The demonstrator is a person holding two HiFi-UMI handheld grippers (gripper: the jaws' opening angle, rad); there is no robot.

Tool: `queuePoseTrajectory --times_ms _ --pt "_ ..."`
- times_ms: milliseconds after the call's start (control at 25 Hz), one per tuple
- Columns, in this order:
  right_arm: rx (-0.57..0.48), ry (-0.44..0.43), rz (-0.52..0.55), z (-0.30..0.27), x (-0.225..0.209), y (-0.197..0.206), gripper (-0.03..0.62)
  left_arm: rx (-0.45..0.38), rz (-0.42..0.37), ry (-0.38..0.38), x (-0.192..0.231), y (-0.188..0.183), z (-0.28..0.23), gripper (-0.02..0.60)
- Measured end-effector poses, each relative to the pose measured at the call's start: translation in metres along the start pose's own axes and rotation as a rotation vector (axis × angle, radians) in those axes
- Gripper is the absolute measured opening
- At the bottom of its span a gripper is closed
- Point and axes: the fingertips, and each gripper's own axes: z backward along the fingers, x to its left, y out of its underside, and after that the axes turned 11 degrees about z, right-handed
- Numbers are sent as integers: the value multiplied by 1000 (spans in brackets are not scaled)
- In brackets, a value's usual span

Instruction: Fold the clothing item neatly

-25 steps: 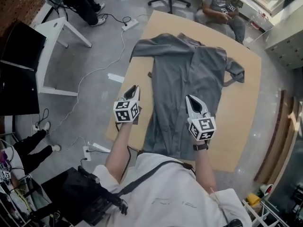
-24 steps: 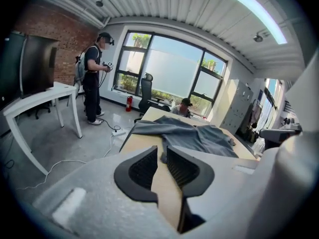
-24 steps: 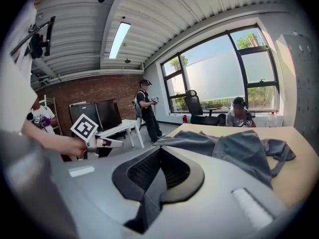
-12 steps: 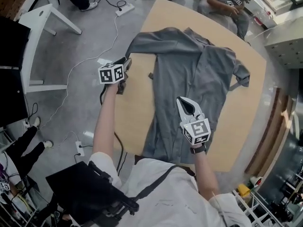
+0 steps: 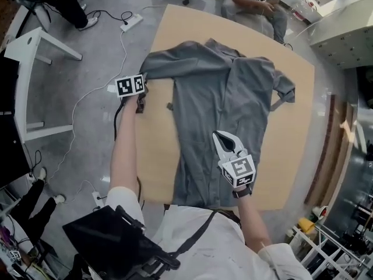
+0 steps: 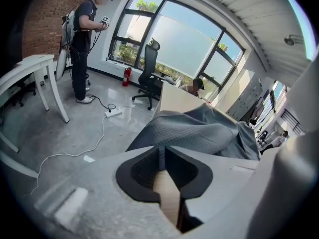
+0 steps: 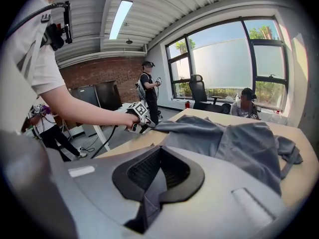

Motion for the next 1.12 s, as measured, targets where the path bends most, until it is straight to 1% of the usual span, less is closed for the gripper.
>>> queuePoseTrajectory --times_ms 40,80,160,200,280,360,400,480,600,640,720,800,840,880,920,1000,1040,1080,1120 --pt "1 12 -9 3 -4 3 2 11 -17 -26 1 2 -2 23" --pt "1 23 -19 5 -8 5 2 20 -44 -46 1 4 -2 6" --pt "-5 41 -41 7 -13 8 2 28 -93 -67 1 5 -2 1" --pt "-9 47 -50 9 -16 8 2 23 -103 -75 2 5 0 0" --pt "-20 60 -62 13 -22 8 2 -22 -102 -92 0 -4 10 0" --pt "-31 76 -72 20 -29 9 2 -112 -104 -89 -15 -23 32 0" --pt "-35 85 -77 25 -32 9 2 -166 -115 -75 -28 -35 46 0" --pt "-44 106 -85 35 -38 13 2 -260 -176 -32 -64 -55 76 0" --pt "-60 146 -108 53 -51 21 2 -349 -323 60 -136 -70 112 0" --pt "-65 161 -119 60 -55 24 2 -365 -372 102 -165 -69 120 0" --pt "-74 193 -142 77 -66 32 2 -371 -454 190 -224 -55 128 0" --pt "-82 227 -164 96 -75 39 2 -350 -509 260 -270 -30 124 0" --pt "-85 243 -173 105 -78 42 2 -331 -519 267 -281 -17 117 0" --pt "-86 255 -182 113 -79 46 2 -309 -514 248 -280 -6 108 0" --pt "-85 264 -189 122 -80 50 2 -285 -497 201 -267 4 99 2" --pt "-71 275 -202 136 -78 63 2 -238 -452 64 -220 13 80 9" --pt "-59 277 -208 142 -78 71 1 -211 -433 -8 -190 14 72 89" --pt "-46 279 -215 146 -77 79 2 -182 -415 -75 -159 13 65 132" --pt "-32 280 -225 148 -77 88 2 -158 -394 -133 -130 11 60 137"
